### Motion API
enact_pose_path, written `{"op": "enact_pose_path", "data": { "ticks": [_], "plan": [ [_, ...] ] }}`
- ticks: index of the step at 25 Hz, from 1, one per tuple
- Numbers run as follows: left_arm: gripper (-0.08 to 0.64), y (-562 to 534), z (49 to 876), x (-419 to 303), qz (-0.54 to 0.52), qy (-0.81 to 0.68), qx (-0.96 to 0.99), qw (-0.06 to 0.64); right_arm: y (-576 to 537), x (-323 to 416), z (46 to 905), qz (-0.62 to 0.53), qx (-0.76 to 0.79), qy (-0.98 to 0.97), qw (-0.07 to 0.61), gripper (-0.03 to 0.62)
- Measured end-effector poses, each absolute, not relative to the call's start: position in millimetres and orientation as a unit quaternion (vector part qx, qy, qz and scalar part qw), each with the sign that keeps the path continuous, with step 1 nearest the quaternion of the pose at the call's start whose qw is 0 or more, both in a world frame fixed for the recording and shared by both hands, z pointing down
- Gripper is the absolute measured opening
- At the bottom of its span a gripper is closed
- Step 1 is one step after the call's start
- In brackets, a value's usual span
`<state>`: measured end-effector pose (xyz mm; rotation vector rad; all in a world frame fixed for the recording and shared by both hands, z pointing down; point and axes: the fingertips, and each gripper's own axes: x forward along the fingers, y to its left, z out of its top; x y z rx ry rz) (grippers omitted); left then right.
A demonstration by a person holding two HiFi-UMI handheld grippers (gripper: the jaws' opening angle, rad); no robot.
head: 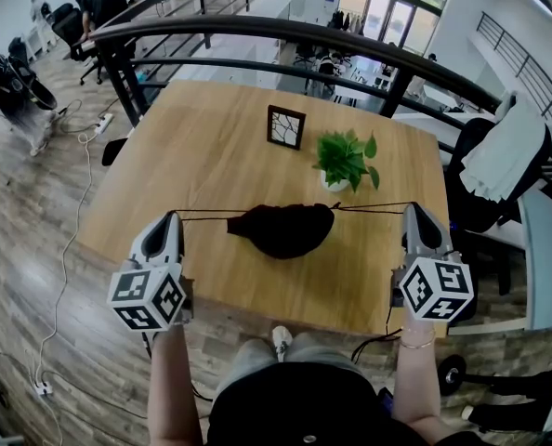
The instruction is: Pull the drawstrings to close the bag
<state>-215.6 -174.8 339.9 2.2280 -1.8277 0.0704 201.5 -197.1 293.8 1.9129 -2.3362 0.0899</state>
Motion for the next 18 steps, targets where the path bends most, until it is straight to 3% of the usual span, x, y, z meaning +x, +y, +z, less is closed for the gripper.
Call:
{"op": "enact_pose_path", "data": {
  "ticks": [18],
  "plan": [
    [0.018,-173,340,-234,0.015,-0.646,0.752,0.131,-196,224,294,0.043,0.655,-0.753,0.042,-0.002]
  ]
}}
